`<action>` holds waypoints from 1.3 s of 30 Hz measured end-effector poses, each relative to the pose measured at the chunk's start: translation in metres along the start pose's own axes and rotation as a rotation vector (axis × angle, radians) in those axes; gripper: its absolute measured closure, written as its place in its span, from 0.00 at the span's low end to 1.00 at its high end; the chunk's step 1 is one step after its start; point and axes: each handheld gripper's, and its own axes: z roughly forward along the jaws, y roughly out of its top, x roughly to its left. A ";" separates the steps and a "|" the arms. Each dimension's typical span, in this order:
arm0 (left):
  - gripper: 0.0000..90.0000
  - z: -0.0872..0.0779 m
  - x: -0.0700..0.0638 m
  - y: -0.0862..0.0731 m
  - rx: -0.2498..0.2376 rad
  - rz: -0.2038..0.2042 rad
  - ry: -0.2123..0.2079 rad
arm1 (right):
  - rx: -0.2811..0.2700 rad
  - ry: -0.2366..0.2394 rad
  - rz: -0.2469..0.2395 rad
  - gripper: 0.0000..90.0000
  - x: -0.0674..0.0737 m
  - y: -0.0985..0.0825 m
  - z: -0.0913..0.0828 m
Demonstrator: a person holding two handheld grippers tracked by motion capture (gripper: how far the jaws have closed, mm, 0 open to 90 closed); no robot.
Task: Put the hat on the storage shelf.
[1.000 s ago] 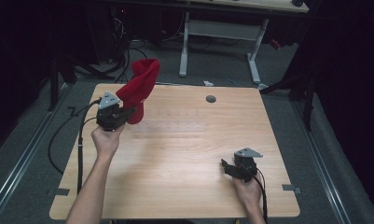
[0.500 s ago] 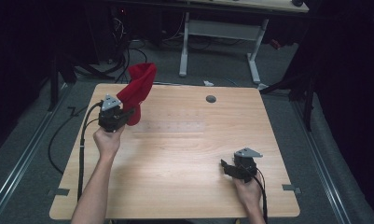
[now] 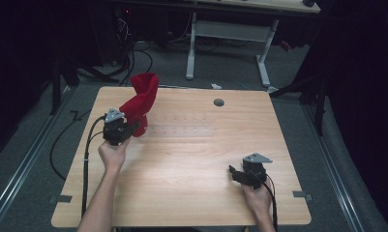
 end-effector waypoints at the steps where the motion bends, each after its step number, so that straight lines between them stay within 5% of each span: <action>1: 0.93 -0.001 0.000 -0.001 0.005 0.002 0.003 | 0.000 0.000 0.000 0.40 0.000 0.000 0.000; 6: 0.87 -0.004 0.000 -0.006 0.032 0.016 0.022 | 0.000 0.000 0.001 0.40 0.000 0.000 0.000; 19: 0.44 -0.018 0.000 -0.007 0.074 0.031 0.041 | 0.000 0.000 0.002 0.40 0.000 0.000 0.000; 26: 0.41 -0.025 -0.007 -0.005 0.072 0.053 0.035 | 0.000 0.000 0.003 0.40 0.000 0.000 0.000; 31: 0.41 -0.031 -0.012 -0.007 0.082 0.105 0.043 | 0.000 0.000 0.003 0.40 0.000 0.000 0.000; 39: 0.41 -0.042 -0.011 -0.004 0.065 0.087 0.039 | 0.000 -0.001 0.003 0.40 0.000 0.000 0.000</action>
